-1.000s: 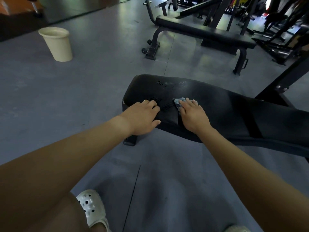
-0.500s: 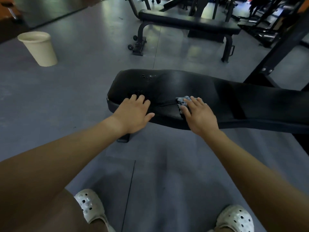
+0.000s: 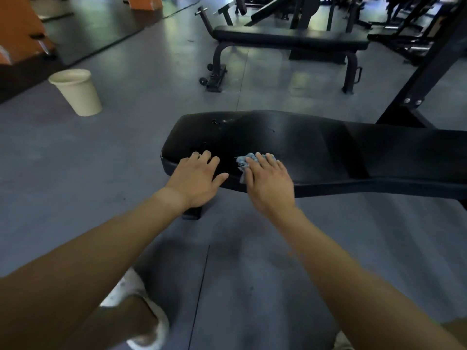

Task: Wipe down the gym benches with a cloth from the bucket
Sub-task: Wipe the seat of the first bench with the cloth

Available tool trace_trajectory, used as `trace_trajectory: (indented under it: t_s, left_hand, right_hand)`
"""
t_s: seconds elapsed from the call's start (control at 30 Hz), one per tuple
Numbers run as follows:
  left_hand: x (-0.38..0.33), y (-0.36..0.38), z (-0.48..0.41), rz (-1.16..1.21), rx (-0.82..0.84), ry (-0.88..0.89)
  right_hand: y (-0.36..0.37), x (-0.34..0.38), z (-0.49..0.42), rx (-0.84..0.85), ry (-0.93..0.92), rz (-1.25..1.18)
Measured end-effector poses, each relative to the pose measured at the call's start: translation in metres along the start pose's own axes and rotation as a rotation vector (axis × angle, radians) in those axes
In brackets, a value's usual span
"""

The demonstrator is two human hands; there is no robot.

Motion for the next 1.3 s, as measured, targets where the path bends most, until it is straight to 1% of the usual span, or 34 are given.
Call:
trace_trajectory:
  t_s: [0.07,0.13,0.23,0.3,0.4,0.47,0.53,0.6,0.67,0.8,0.87,1.07,1.2,1.3]
  left_hand:
    - [0.008,-0.001,0.002,0.069,-0.021,-0.001]
    - [0.014,-0.002,0.003,0.121,-0.075,0.02]
    - [0.028,-0.006,-0.011,0.178,-0.132,0.046]
    - [0.041,-0.007,-0.03,0.198,-0.151,0.047]
    - [0.071,-0.003,-0.063,0.199,-0.178,0.007]
    - [0.092,0.005,-0.081,0.232,-0.164,-0.04]
    - [0.107,0.014,-0.093,0.281,-0.126,-0.052]
    - [0.115,0.022,-0.098,0.316,-0.093,-0.035]
    - [0.118,0.025,-0.101,0.334,-0.097,0.008]
    - [0.121,0.024,-0.107,0.33,-0.108,0.078]
    - [0.124,0.021,-0.11,0.309,-0.119,0.113]
    - [0.132,0.022,-0.109,0.365,-0.125,0.22]
    - [0.138,0.025,-0.107,0.414,-0.091,0.248]
    - [0.14,0.025,-0.102,0.429,-0.077,0.315]
  right_hand:
    - [0.002,-0.017,-0.025,0.082,0.048,0.011]
    - [0.008,-0.032,-0.05,0.159,0.109,0.016]
    - [0.02,-0.03,-0.081,0.218,0.135,0.02]
    - [0.029,-0.006,-0.095,0.238,0.082,0.019]
    - [0.044,0.033,-0.103,0.264,-0.084,0.007]
    - [0.048,0.035,-0.107,0.299,-0.137,-0.027]
    - [0.048,0.02,-0.122,0.316,-0.118,-0.05]
    - [0.049,-0.001,-0.145,0.318,-0.049,-0.018]
    - [0.052,-0.019,-0.169,0.306,0.066,0.016]
    - [0.059,-0.02,-0.184,0.264,0.232,0.043]
    - [0.06,-0.008,-0.177,0.25,0.257,0.044]
    - [0.06,0.052,-0.133,0.226,0.213,0.03]
    - [0.055,0.097,-0.097,0.157,0.283,0.057]
    - [0.052,0.131,-0.074,0.11,0.304,0.074]
Point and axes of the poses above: each hand's wrist, its own z-axis away from the middle knuckle, its own y-axis out of the palm, x = y × z, the point moved 8 cm from there along -z, towards the middle knuckle, and after that the axes turned 3 degrees about -z, right-handed, at the moved point
